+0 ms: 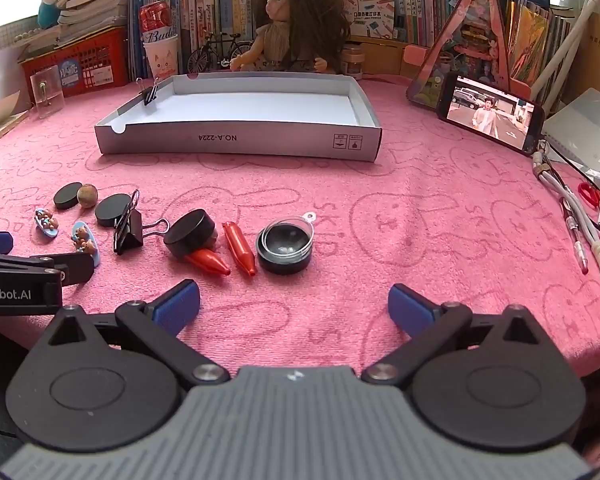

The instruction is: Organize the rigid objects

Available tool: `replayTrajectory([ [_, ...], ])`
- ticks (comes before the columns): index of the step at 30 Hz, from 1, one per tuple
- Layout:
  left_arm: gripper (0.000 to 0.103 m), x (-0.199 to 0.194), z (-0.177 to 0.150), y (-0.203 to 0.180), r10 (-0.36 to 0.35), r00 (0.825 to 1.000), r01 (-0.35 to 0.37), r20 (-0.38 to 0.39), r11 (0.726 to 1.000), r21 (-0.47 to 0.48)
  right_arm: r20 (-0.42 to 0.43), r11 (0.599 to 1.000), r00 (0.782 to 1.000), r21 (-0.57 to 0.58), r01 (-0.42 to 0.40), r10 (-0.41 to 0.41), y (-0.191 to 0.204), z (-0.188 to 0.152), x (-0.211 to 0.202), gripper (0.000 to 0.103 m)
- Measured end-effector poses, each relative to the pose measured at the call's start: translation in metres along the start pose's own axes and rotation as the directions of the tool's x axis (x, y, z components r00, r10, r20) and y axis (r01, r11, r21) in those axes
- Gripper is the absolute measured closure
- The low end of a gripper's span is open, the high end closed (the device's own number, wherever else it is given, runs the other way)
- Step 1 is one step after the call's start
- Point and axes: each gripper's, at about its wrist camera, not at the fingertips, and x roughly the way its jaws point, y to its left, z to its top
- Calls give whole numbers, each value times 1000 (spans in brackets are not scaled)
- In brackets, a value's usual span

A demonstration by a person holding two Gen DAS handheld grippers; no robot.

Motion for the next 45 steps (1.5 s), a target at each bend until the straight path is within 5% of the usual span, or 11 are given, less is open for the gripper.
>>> replayTrajectory([
  [45, 0, 1, 2, 0, 5, 1000, -5, -11, 1000, -1, -1, 1000, 1000, 0, 0, 0, 0, 0, 0, 0],
])
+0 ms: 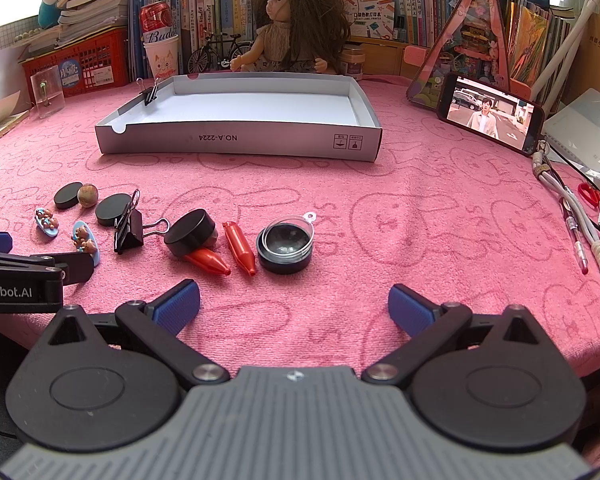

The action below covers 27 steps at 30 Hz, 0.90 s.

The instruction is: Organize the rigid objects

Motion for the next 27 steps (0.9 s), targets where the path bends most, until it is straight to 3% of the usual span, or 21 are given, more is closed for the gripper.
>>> replayTrajectory([
  [27, 0, -1, -2, 2, -20, 1000, 20, 13, 999, 32, 11, 1000, 1000, -1, -3, 3, -1, -1, 0, 0],
])
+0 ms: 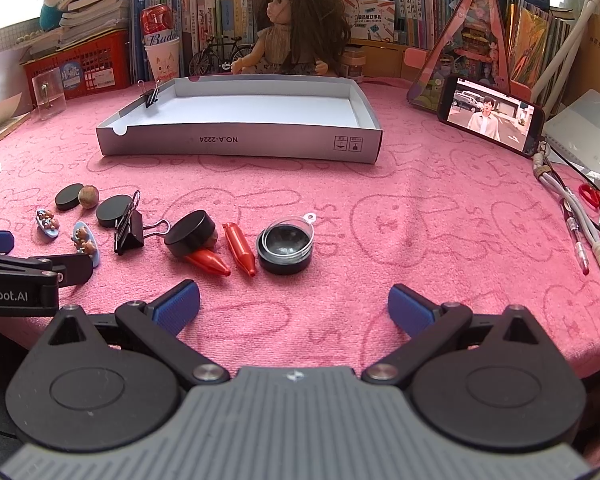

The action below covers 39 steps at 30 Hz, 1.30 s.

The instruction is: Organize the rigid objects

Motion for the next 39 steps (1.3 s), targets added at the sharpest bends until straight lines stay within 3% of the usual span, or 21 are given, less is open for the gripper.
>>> replayTrajectory([
  [10, 1, -1, 1, 1, -9, 1000, 9, 0, 1000, 1, 20, 1000, 1000, -2, -3, 3, 0, -2, -1, 0],
  [20, 33, -13, 2, 8, -75, 995, 75, 65, 997, -1, 129, 1000, 992, -25, -7, 10, -3, 4, -15, 4],
  [23, 40, -18, 2, 7, -90, 991, 89, 94, 996, 11, 146, 1000, 989, -17, -4, 7, -6, 8, -16, 8],
  [28, 55, -21, 2, 6, -119, 987, 117, 111, 993, 24, 148, 1000, 989, -15, 2, 0, -8, 9, -13, 25],
  [35, 55, -22, 3, 1, -142, 983, 140, 116, 990, 32, 156, 999, 988, -39, -9, 15, -3, 11, -7, 33],
  [37, 55, -21, 3, -1, -146, 982, 143, 117, 989, 31, 153, 999, 988, -34, -7, 12, -2, 12, -4, 46],
  [39, 55, -21, 4, -1, -148, 982, 145, 118, 989, 30, 148, 1000, 989, -26, -8, 12, -2, 13, -1, 50],
])
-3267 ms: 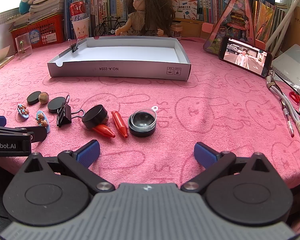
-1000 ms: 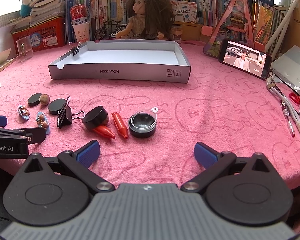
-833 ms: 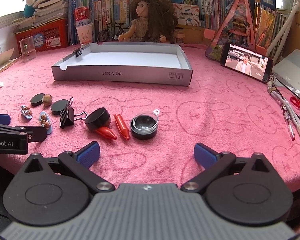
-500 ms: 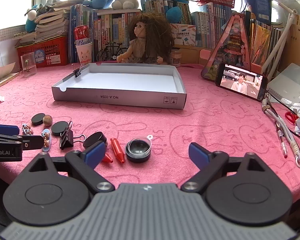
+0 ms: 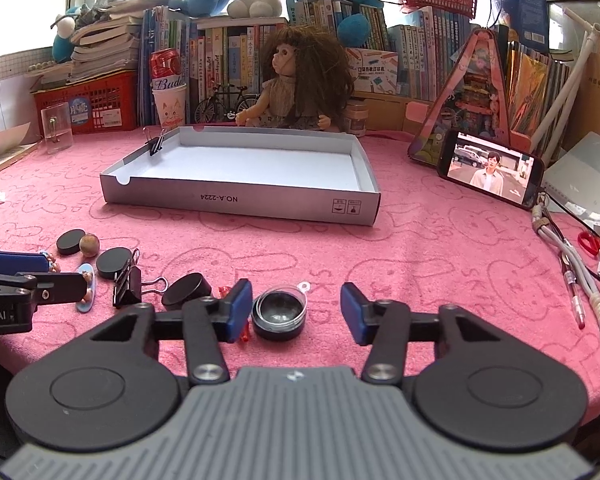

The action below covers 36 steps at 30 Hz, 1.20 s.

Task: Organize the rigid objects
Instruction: 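Move left tool to the blue oval bear clip while right tool approaches the clear cup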

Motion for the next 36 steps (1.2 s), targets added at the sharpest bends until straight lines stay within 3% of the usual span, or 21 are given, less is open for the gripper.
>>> replayTrajectory([
  [3, 55, 1, 1, 0, 0, 1000, 0, 2, 1000, 0, -5, 1000, 1000, -5, -5, 5, 0, -1, 2, 52],
  [5, 55, 2, 1, -1, 0, 1000, 0, 2, 1000, -1, -10, 1000, 1000, -7, -5, 5, 1, -2, 3, 60],
  [7, 57, 3, 1, -1, -3, 1000, 3, 2, 1000, -4, -15, 1000, 1000, 0, 1, -1, 1, -2, 4, 80],
  [12, 60, 5, 1, -2, -8, 1000, 8, -1, 1000, -5, 3, 1000, 1000, 19, 13, -13, -2, -1, 1, 84],
  [21, 65, 7, 1, -2, -7, 1000, 7, -3, 1000, -10, 15, 999, 1000, 37, 12, -12, -4, 0, -3, 84],
  [24, 73, 7, 1, -1, -7, 1000, 7, -4, 1000, -12, 20, 999, 1000, 37, 2, -3, -3, -1, -4, 83],
  [25, 75, 8, 1, -1, -10, 1000, 10, -6, 1000, -14, 21, 999, 1000, 36, 0, 0, -3, -1, -4, 76],
  [30, 76, 9, -1, -3, -12, 1000, 11, -5, 1000, -12, 19, 999, 1000, 40, 0, -1, -3, -2, -3, 61],
  [36, 76, 10, -1, -3, -12, 1000, 12, -5, 1000, -13, 6, 1000, 1000, 29, 2, -2, 0, -4, 0, 60],
])
